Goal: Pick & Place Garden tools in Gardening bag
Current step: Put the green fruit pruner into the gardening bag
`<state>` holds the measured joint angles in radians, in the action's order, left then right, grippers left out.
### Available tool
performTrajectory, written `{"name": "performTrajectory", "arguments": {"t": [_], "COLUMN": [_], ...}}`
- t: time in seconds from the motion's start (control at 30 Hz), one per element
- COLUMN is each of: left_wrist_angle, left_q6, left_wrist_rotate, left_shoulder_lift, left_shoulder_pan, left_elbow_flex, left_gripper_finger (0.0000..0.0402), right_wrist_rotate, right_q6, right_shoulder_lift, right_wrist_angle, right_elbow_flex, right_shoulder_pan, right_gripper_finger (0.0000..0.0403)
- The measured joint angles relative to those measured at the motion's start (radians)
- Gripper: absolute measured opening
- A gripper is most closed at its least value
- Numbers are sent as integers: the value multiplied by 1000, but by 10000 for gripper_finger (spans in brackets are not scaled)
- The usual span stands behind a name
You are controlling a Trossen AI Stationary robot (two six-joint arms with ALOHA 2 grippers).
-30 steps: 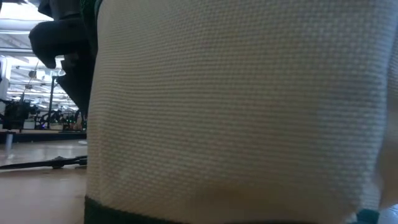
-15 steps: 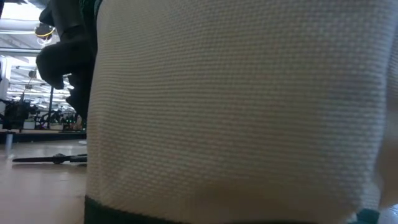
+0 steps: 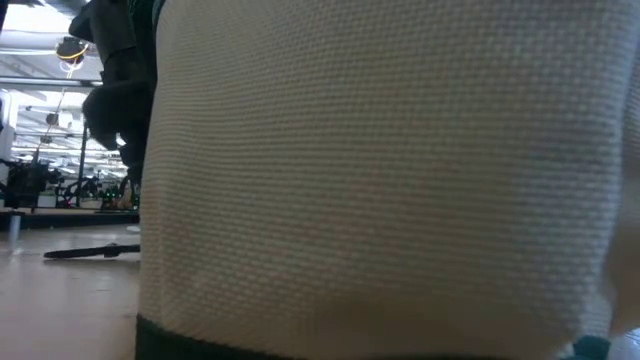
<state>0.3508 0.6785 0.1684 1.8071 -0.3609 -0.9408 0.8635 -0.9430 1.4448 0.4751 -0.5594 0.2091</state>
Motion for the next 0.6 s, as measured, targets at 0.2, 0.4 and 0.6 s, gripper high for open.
{"name": "performTrajectory", "arguments": {"t": [0.2, 0.4, 0.6], "left_wrist_angle": [54, 94, 82], "left_q6": [104, 181, 227], "left_wrist_rotate": [8, 16, -65], "left_shoulder_lift": [-81, -227, -405], "left_shoulder_pan": [17, 55, 127], "left_elbow_flex": [15, 9, 7], "left_gripper_finger": [24, 24, 24], "right_wrist_rotate": [0, 0, 1], "right_q6": [-18, -63, -214], "right_shoulder_lift": [0, 0, 0], "right_wrist_angle": [3, 13, 165], "right_elbow_flex": [0, 0, 0], "right_shoulder_pan": [-1, -1, -1], "right_gripper_finger": [340, 340, 340]}}
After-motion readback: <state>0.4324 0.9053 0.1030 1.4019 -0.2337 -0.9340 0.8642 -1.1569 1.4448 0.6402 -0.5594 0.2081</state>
